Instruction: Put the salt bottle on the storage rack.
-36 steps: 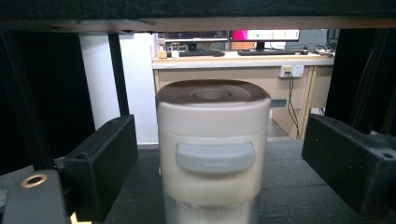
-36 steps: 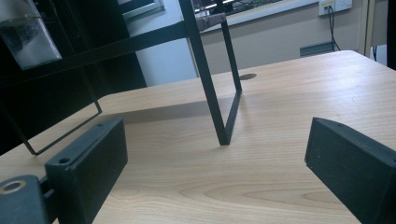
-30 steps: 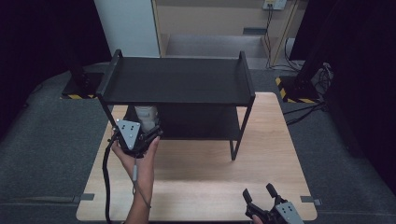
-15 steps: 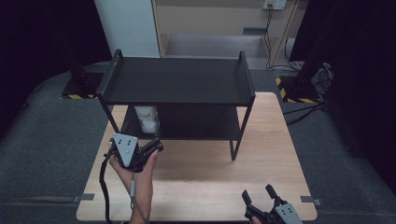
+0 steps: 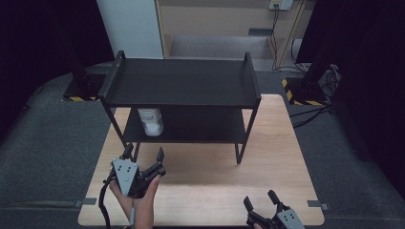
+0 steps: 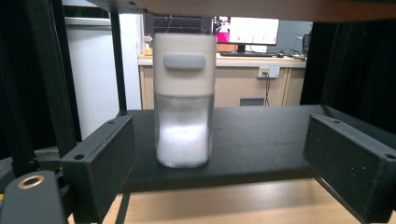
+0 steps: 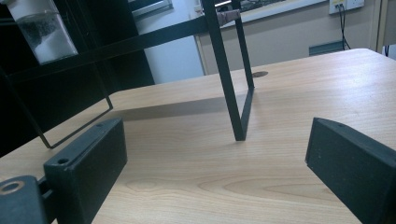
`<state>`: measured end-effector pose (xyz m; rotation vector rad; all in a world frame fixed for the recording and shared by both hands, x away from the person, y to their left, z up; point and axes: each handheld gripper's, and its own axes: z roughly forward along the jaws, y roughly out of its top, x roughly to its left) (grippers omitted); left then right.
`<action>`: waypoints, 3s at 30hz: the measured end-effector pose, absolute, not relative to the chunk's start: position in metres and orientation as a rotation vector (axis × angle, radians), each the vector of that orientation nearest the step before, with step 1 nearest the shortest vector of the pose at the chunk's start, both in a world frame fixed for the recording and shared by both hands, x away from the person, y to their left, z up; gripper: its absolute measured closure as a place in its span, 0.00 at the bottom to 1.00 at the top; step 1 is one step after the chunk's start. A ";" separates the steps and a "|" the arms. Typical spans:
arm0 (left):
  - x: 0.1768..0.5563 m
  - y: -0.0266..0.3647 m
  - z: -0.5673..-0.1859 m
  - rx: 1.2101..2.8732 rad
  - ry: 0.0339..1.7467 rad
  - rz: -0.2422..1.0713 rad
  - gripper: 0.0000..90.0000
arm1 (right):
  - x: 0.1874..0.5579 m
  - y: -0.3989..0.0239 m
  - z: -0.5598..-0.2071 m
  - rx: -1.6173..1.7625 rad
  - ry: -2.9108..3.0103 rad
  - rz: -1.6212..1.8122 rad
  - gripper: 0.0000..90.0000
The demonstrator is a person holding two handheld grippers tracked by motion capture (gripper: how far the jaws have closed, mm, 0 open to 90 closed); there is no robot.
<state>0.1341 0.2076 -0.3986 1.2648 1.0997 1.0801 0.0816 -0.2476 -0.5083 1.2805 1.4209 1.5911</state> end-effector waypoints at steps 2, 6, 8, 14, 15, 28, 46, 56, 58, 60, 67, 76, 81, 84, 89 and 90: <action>0.130 0.209 -0.403 1.267 1.101 1.067 0.09 | 0.081 -0.247 -0.508 1.279 1.420 1.590 0.06; 0.123 0.212 -0.409 1.273 1.101 1.059 0.09 | 0.079 -0.246 -0.508 1.277 1.419 1.586 0.06; 0.119 0.215 -0.413 1.275 1.097 1.056 0.09 | 0.077 -0.245 -0.506 1.275 1.423 1.583 0.06; 0.105 0.221 -0.425 1.276 1.098 1.048 0.09 | 0.074 -0.244 -0.507 1.280 1.428 1.568 0.06; 0.103 0.223 -0.427 1.281 1.101 1.049 0.09 | 0.073 -0.244 -0.507 1.281 1.429 1.566 0.06; 0.082 0.273 -0.446 1.306 1.170 1.127 0.08 | 0.065 -0.247 -0.504 1.292 1.403 1.532 0.06; 0.072 0.314 -0.458 1.307 1.215 1.163 0.08 | 0.075 -0.261 -0.498 1.298 1.362 1.521 0.07; 0.073 0.322 -0.460 1.295 1.231 1.165 0.07 | 0.078 -0.271 -0.495 1.299 1.344 1.505 0.07; 0.074 0.322 -0.460 1.299 1.230 1.162 0.07 | 0.077 -0.273 -0.494 1.302 1.339 1.503 0.06; 0.074 0.321 -0.460 1.300 1.231 1.160 0.07 | 0.076 -0.275 -0.494 1.302 1.332 1.500 0.06; 0.072 0.318 -0.460 1.284 1.258 1.160 0.07 | 0.077 -0.281 -0.493 1.295 1.324 1.504 0.06; 0.071 0.312 -0.459 1.274 1.269 1.170 0.07 | 0.081 -0.284 -0.494 1.287 1.311 1.528 0.06; 0.072 0.311 -0.459 1.265 1.274 1.181 0.07 | 0.083 -0.285 -0.498 1.297 1.312 1.528 0.06; 0.072 0.311 -0.459 1.257 1.272 1.189 0.07 | 0.083 -0.285 -0.500 1.304 1.306 1.528 0.06; 0.073 0.312 -0.459 1.244 1.275 1.208 0.07 | 0.082 -0.284 -0.503 1.313 1.303 1.522 0.06; 0.073 0.313 -0.460 1.240 1.278 1.210 0.07 | 0.082 -0.284 -0.503 1.317 1.303 1.523 0.06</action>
